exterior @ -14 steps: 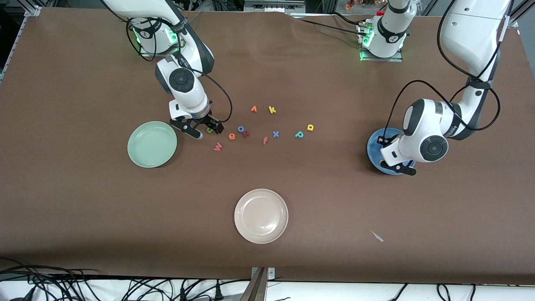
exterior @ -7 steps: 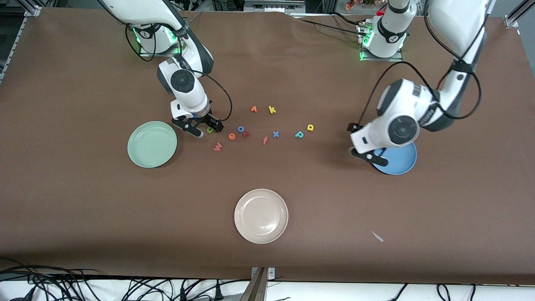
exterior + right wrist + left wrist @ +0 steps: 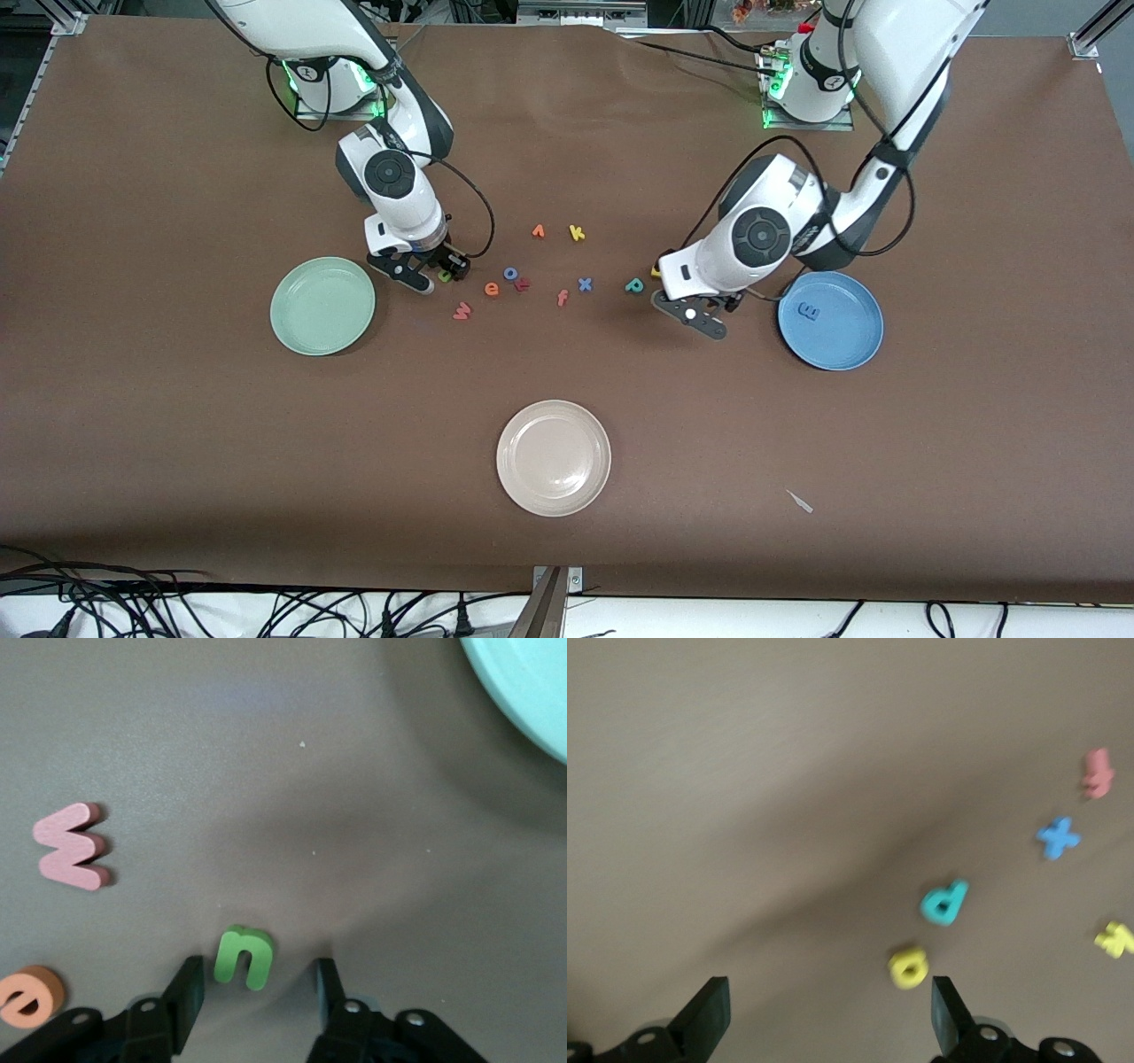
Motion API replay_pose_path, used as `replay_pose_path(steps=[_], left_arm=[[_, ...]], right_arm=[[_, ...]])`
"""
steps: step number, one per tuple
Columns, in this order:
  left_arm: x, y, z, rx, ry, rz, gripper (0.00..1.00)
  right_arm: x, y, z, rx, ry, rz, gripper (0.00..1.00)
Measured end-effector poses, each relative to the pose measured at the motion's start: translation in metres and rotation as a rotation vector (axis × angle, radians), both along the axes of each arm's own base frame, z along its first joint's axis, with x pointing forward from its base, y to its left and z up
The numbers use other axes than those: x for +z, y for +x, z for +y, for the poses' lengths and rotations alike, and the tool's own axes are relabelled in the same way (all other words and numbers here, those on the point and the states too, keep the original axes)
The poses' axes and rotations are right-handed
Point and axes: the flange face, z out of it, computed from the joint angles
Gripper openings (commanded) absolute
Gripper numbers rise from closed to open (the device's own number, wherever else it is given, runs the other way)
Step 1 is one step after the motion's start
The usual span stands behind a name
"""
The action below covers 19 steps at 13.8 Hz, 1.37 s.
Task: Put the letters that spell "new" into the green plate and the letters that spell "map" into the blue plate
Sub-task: 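Release the n over the green plate while the left gripper grasps the d, then drop the d on the blue plate while the right gripper grasps the w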
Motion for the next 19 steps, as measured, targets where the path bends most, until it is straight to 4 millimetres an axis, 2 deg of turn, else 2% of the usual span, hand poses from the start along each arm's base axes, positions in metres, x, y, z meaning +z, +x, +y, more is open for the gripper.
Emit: replay_pose_path(steps=[2, 5, 7, 9, 10, 12, 13, 15, 16, 17, 18, 19], left_arm=[[-0.015, -0.014, -0.031, 0.002, -0.04, -0.034, 1.0], [-0.031, -0.031, -0.055, -0.011, -0.07, -0.055, 1.0], [-0.044, -0.043, -0.061, -0.033, -0.037, -0.08, 0.98], [-0.052, -0.049, -0.061, -0.041, 0.022, -0.119, 0.89], [-0.055, -0.052, -0.061, -0.04, 0.042, -0.131, 0.78], [-0.058, -0.054, -0.061, -0.037, 0.053, -0.134, 0.76], [-0.06, -0.055, -0.061, -0.036, 0.052, -0.132, 0.72], [-0.066, -0.057, -0.062, -0.034, 0.045, -0.127, 0.69], [-0.069, -0.058, -0.063, -0.029, 0.044, -0.121, 0.67], [-0.073, -0.059, -0.064, -0.024, 0.045, -0.116, 0.56], [-0.075, -0.061, -0.065, -0.022, 0.044, -0.112, 0.34], [-0.075, -0.061, -0.065, -0.019, 0.043, -0.114, 0.18]], right_arm=[[0.002, 0.001, 0.001, 0.0, 0.003, -0.005, 0.03], [0.003, 0.005, -0.003, 0.001, -0.007, -0.003, 0.03], [0.014, 0.018, -0.014, 0.023, -0.054, 0.025, 0.03], [0.044, 0.043, -0.035, 0.064, -0.111, 0.066, 0.03], [0.061, 0.054, -0.048, 0.089, -0.129, 0.078, 0.03], [0.086, 0.07, -0.08, 0.157, -0.145, 0.09, 0.04], [0.091, 0.075, -0.096, 0.191, -0.15, 0.098, 0.06], [0.092, 0.081, -0.126, 0.24, -0.155, 0.111, 0.17], [0.088, 0.082, -0.138, 0.258, -0.156, 0.114, 0.27], [0.082, 0.08, -0.147, 0.27, -0.152, 0.106, 0.43], [0.075, 0.077, -0.153, 0.275, -0.148, 0.093, 0.53], [0.068, 0.071, -0.156, 0.277, -0.144, 0.085, 0.61]])
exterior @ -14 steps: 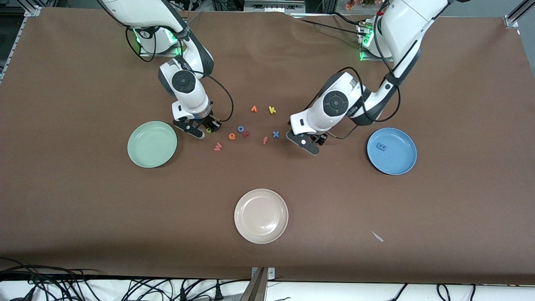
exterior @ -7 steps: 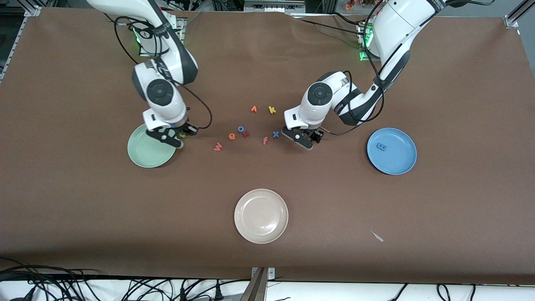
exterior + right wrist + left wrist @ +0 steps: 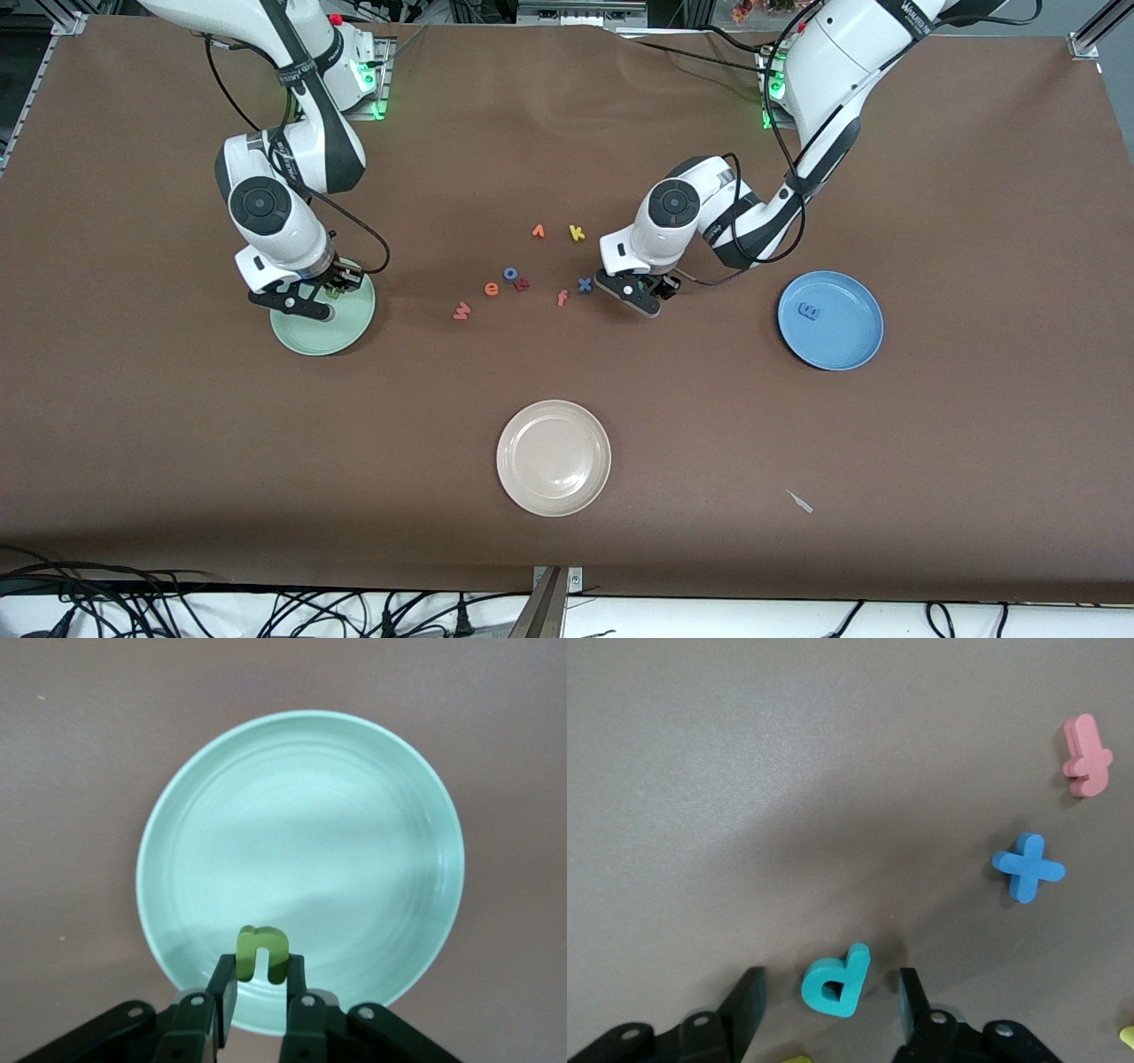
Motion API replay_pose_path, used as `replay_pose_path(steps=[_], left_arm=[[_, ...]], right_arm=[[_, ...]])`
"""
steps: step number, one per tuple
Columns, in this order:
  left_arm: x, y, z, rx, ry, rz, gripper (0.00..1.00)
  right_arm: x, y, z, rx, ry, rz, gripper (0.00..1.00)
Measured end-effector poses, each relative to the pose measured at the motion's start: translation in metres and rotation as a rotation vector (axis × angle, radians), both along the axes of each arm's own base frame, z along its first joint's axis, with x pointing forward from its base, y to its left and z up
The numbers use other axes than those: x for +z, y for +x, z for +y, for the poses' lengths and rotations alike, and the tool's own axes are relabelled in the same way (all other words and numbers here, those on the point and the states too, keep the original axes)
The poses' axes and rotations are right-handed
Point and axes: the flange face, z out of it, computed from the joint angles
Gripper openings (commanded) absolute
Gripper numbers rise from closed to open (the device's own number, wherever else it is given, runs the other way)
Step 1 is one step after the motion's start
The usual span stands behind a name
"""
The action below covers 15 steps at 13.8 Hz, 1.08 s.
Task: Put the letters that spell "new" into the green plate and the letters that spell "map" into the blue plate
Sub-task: 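Drop the d on the blue plate while the right gripper grasps the w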
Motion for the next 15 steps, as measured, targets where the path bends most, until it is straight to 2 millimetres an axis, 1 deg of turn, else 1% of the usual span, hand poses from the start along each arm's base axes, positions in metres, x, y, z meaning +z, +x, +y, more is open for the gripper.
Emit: replay_pose_path(steps=[1, 2, 4, 6, 7, 8, 9, 10, 11, 12, 13, 15], left_arm=[[0.001, 0.001, 0.0, 0.003, -0.001, -0.002, 0.04], [0.001, 0.001, 0.0, 0.005, -0.001, -0.003, 0.01], [0.006, 0.002, -0.002, 0.01, -0.004, -0.011, 0.01], [0.012, 0.009, 0.003, 0.022, -0.002, -0.02, 0.01], [0.019, 0.016, 0.01, 0.034, 0.012, -0.02, 0.01], [0.03, 0.026, 0.019, 0.051, 0.03, -0.024, 0.01], [0.043, 0.037, 0.031, 0.062, 0.049, -0.032, 0.05], [0.057, 0.048, 0.047, 0.056, 0.069, -0.037, 0.05], [0.07, 0.061, 0.07, 0.042, 0.094, -0.037, 0.05], [0.079, 0.071, 0.095, 0.037, 0.12, -0.028, 0.06], [0.087, 0.081, 0.123, 0.038, 0.147, -0.01, 0.1], [0.095, 0.097, 0.181, 0.01, 0.183, 0.036, 0.1]], right_arm=[[-0.004, -0.004, 0.0, 0.003, 0.003, -0.001, 0.62], [-0.005, -0.005, 0.001, 0.003, 0.004, -0.004, 0.62], [-0.002, -0.006, 0.009, -0.006, 0.011, -0.017, 0.63], [0.002, -0.011, 0.03, -0.03, 0.021, -0.032, 0.63], [0.004, -0.014, 0.048, -0.052, 0.031, -0.047, 0.64], [0.01, -0.016, 0.07, -0.073, 0.045, -0.067, 0.64], [0.016, -0.015, 0.092, -0.09, 0.06, -0.088, 0.64], [0.021, -0.013, 0.11, -0.103, 0.073, -0.104, 0.64], [0.021, -0.011, 0.125, -0.112, 0.081, -0.112, 0.64], [0.017, -0.009, 0.136, -0.119, 0.084, -0.112, 0.64], [0.01, -0.008, 0.146, -0.13, 0.085, -0.111, 0.64], [-0.004, -0.004, 0.164, -0.151, 0.094, -0.119, 0.67]])
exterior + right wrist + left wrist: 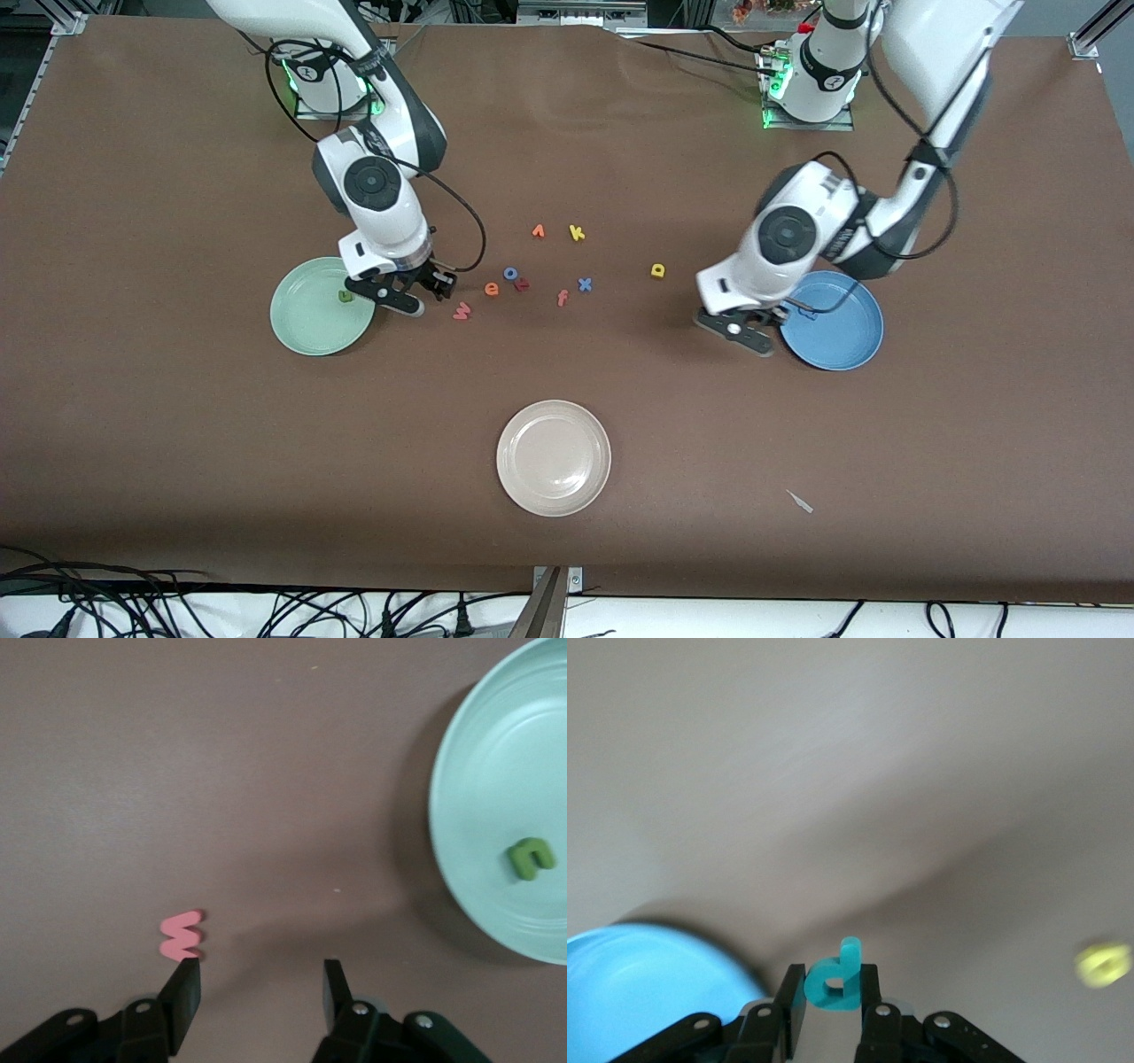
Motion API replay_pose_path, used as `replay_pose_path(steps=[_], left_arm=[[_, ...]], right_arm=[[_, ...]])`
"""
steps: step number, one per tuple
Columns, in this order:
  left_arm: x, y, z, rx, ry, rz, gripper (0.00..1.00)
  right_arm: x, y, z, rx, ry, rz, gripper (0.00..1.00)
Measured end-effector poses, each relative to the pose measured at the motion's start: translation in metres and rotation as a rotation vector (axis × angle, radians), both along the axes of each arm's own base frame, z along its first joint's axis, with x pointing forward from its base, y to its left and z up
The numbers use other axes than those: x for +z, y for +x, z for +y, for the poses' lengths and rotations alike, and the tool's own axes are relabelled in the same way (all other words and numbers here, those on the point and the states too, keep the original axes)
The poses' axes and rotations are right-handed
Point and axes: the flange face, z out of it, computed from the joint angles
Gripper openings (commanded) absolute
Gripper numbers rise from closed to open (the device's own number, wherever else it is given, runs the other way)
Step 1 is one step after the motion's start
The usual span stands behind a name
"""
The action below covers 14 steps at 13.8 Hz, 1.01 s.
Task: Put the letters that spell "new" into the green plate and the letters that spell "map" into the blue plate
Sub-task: 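Drop the d on the blue plate while the right gripper grasps the w, then drop the w on the green plate while the left gripper grasps the a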
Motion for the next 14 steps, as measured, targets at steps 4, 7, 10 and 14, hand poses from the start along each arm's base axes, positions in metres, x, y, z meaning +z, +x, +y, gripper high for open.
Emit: replay_pose_path(steps=[4, 7, 10, 14], left_arm=[[-0.01, 0.017, 0.119, -0.042, -0.027, 0.074, 0.12], [-0.041, 0.0, 0.165, 0.0, -0.043, 0.15, 0.44], [-0.065, -0.007, 0.179, 0.01, -0.073, 0.196, 1.0], [-0.036, 0.0, 0.132, -0.006, -0.133, 0.189, 1.0]], right_arm=[[-0.038, 0.004, 0.032, -0.031, 0.034, -0.028, 0.67], [-0.047, 0.004, 0.037, -0.028, 0.035, -0.026, 0.66], [-0.053, 0.002, 0.04, -0.023, 0.037, -0.026, 0.55], [-0.061, 0.0, 0.04, -0.02, 0.04, -0.026, 0.18]])
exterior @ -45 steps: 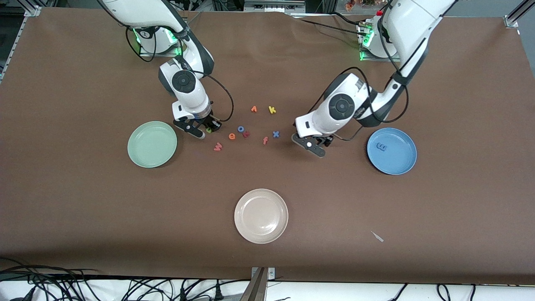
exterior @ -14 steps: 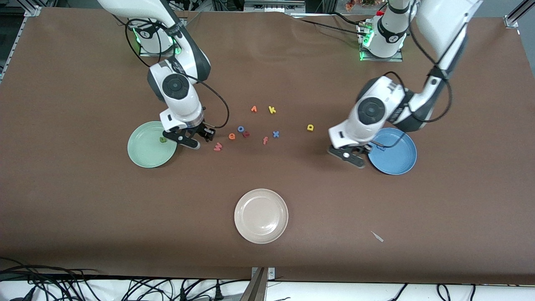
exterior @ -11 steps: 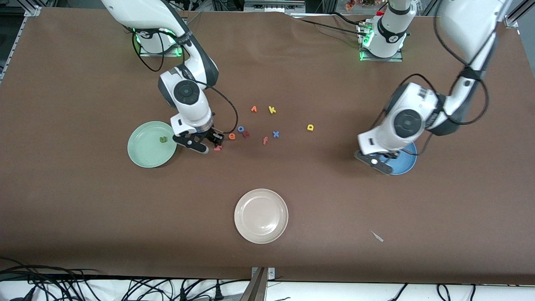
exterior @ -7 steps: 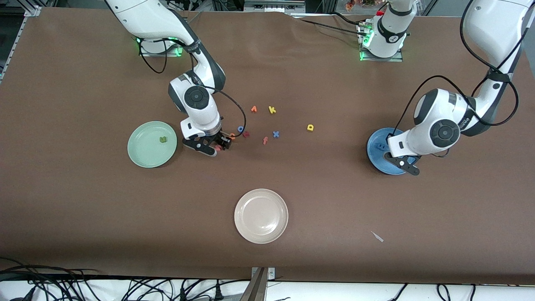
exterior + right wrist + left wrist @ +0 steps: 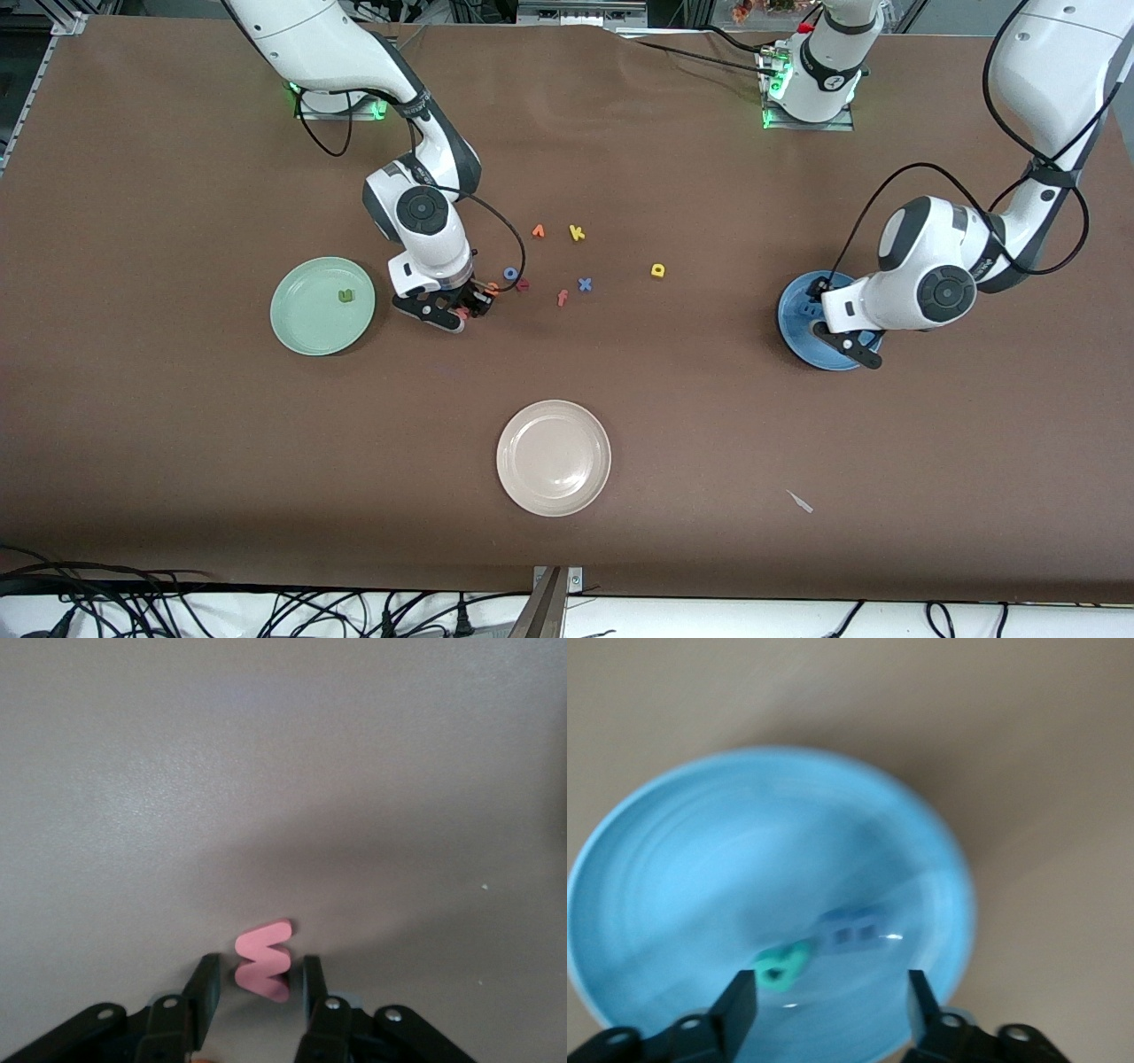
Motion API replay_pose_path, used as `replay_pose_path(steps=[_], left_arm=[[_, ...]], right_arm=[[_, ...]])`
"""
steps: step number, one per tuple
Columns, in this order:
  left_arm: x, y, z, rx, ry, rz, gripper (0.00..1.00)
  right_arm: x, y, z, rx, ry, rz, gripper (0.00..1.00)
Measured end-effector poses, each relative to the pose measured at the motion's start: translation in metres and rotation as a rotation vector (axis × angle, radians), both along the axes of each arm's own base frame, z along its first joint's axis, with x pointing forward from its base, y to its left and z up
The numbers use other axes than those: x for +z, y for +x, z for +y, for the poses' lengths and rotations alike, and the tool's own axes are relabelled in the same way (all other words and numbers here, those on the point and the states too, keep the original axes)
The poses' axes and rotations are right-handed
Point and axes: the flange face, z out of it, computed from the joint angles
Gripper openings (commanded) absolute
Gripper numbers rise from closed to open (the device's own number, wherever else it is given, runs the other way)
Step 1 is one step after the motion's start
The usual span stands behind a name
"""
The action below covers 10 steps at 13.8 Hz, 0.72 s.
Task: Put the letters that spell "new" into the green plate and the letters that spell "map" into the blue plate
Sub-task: 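Drop the w on the green plate while the left gripper grasps the a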
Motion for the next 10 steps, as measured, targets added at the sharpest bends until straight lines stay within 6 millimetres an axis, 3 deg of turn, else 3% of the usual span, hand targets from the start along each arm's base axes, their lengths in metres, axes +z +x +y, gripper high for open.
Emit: replay_pose_path(steps=[2, 4, 6, 10], left_arm=[[0.029, -0.004, -0.049, 0.041, -0.007, 0.002, 1.0], [0.041, -0.011, -0.086, 0.071, -0.017, -0.01, 1.0], [0.036, -0.02, -0.114, 0.139, -0.017, -0.034, 1.0], [0.01, -0.068, -0.184, 0.318, -0.034, -0.079, 1.0]], right_arm=[[0.002, 0.001, 0.0, 0.0, 0.001, -0.003, 0.09], [0.002, 0.002, -0.001, 0.009, 0.0, -0.004, 0.07], [0.009, 0.01, -0.012, 0.042, -0.031, 0.008, 0.07], [0.063, 0.035, -0.073, 0.152, -0.138, 0.082, 0.07]])
